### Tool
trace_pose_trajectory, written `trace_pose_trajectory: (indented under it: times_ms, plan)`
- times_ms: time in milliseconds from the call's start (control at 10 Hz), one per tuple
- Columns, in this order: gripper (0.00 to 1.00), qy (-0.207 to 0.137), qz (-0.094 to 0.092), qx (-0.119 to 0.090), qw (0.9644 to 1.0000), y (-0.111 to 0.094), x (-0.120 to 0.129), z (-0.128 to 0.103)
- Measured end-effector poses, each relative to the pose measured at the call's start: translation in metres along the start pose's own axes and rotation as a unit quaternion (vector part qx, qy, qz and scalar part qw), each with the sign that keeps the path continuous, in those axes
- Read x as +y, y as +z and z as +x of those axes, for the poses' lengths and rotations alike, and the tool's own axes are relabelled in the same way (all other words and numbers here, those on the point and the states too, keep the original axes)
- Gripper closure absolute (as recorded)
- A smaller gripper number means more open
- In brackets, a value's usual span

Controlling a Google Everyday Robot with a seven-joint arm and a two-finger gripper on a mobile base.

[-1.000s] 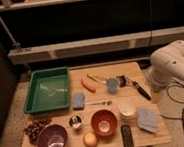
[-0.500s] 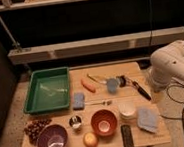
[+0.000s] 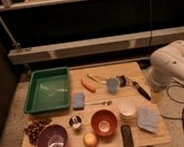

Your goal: Place sponge in plastic cup

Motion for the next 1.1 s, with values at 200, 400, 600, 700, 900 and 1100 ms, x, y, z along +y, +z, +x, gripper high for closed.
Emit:
trace_pose_trajectory:
  times_ms: [200,400,600,700,900,1100]
  plan:
    - [0.35,-0.027,0.009,-0.002,0.9996,-0.004,-0.005,-0.004]
    - [0.35,-0.128,0.037,-0.033,0.9905,-0.021,-0.028,-0.03]
    - [0.35,-0.236,0.058,-0.073,0.9673,-0.037,-0.041,-0.069]
    - [0.35,-0.308,0.066,-0.095,0.9443,-0.045,-0.041,-0.096]
    - [0.35,-0.401,0.073,-0.123,0.9048,-0.053,-0.036,-0.127]
    - [0.35,-0.475,0.083,-0.144,0.8642,-0.061,-0.031,-0.152]
